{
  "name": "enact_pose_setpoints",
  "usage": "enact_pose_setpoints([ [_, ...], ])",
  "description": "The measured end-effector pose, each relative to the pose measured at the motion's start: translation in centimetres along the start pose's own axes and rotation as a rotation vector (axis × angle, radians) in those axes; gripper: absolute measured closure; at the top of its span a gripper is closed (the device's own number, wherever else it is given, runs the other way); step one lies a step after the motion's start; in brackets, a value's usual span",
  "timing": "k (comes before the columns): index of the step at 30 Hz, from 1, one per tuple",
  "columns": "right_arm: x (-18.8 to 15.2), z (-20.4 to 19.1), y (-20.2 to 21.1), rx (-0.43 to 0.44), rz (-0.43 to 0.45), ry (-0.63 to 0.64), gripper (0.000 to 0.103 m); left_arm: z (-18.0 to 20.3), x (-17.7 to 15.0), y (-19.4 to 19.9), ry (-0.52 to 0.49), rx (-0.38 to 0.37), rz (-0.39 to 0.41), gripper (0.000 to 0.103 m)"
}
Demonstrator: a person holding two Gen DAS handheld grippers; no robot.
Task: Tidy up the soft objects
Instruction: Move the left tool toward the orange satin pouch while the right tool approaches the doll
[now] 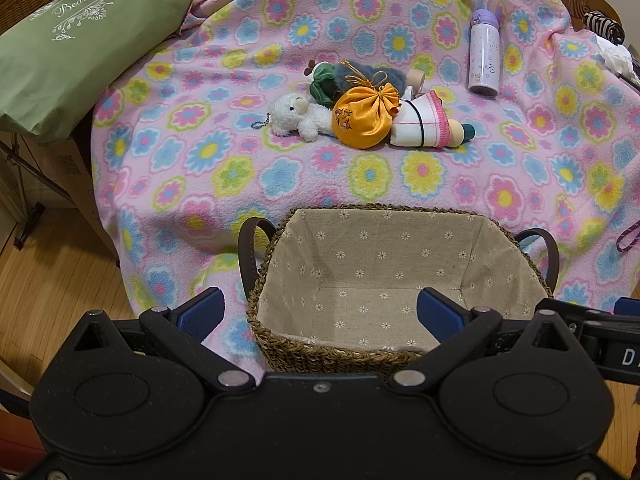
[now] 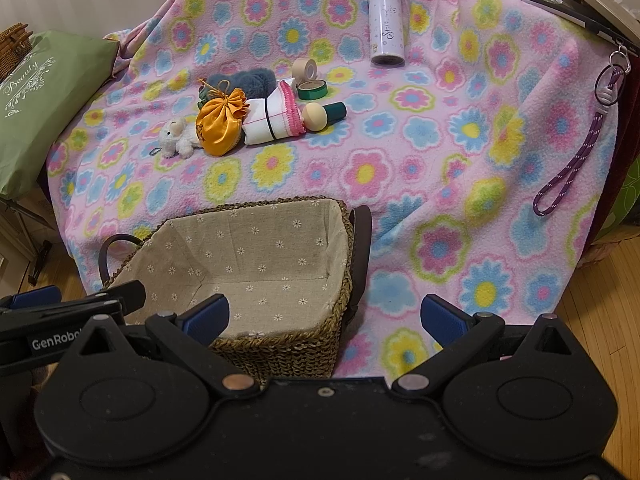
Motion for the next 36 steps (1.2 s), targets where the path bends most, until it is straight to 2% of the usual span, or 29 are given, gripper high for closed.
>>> enact_pose_setpoints([
  [16,0.0,0.0,-0.2,0.001,0.003,0.002,0.001,-0.1,-0.1,-0.3,0.016,-0.006,0.0,0.004],
  [19,0.5,0.1,-0.4,-0.014,0.026,0.004,0.001,-0.7,-0.4,-0.6,0.022,-0.005,0.0,0.004],
  [24,1.4,0.6,-0.1,-0.036,0.084,0.005,0.001,-1.8,1.4,-1.0,0.045,0.003,0.016,0.004],
  [31,2.7,0.0,-1.3,-0.018,0.098,0.008,0.001,-2.5,3.7,-1.8,0.04,0.02,0.06,0.004],
  [36,3.8,-0.3,-2.2,-0.003,0.108,-0.001,0.002,-2.4,4.3,-3.0,0.026,0.021,0.054,0.004],
])
Point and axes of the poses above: each gripper's, at about its wrist camera, not at the fingertips, and y roughly against the way its jaws point, z to its right, x to its top, the point moved 10 cm from there along -y, roughly the way its jaws point, and after that the axes turned 9 degrees about z, right-handed, at the moved point
